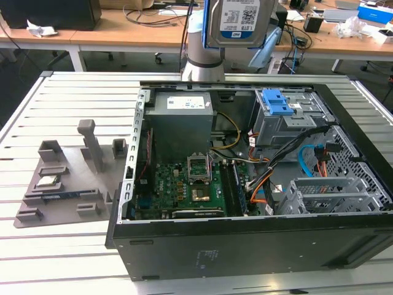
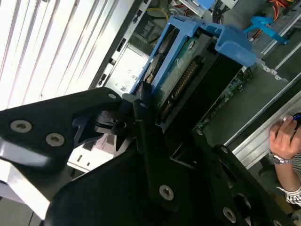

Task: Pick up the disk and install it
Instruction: 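Pick up the disk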

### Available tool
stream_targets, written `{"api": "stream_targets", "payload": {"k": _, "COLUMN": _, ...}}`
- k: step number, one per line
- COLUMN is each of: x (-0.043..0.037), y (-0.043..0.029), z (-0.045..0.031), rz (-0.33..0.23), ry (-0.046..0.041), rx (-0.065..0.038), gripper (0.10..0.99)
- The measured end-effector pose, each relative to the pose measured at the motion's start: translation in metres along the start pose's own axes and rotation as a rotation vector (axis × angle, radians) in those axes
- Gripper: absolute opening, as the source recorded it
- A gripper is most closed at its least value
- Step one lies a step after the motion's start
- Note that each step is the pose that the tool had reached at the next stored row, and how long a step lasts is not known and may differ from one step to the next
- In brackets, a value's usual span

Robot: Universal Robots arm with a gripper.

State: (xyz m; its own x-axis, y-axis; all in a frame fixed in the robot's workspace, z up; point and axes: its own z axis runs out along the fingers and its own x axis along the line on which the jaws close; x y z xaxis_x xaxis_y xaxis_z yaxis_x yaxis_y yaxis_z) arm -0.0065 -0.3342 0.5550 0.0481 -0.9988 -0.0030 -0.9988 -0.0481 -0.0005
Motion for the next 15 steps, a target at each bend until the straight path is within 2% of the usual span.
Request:
{"api": "stream_targets", "payload": {"k": 1, "x": 0.0002, "y": -0.0074, "z": 0.0000, "rz": 0.000, "ry": 0.0001, "rx": 0.000, "gripper": 0.361}}
{"api": "stream_targets", "payload": {"k": 3, "x": 0.0004, "y": -0.0132, "z": 0.0000, "rz": 0.000, "ry": 0.0001, "rx": 0.000, "gripper": 0.361}}
{"api": "stream_targets", "payload": {"k": 5, "x": 0.0010, "y": -0.0317, "z": 0.0000, "rz": 0.000, "ry": 0.0001, "rx": 0.000, "gripper": 0.361}}
{"api": "stream_targets", "payload": {"k": 7, "x": 0.0014, "y": -0.0428, "z": 0.0000, "rz": 0.000, "ry": 0.0000, "rx": 0.000, "gripper": 0.361}}
{"api": "stream_targets", "payload": {"k": 14, "x": 0.0022, "y": -0.0663, "z": 0.0000, "rz": 0.000, "ry": 0.0001, "rx": -0.001, "gripper": 0.361}}
{"api": "stream_targets", "payload": {"k": 15, "x": 0.0024, "y": -0.0713, "z": 0.0000, "rz": 0.000, "ry": 0.0000, "rx": -0.001, "gripper": 0.361}}
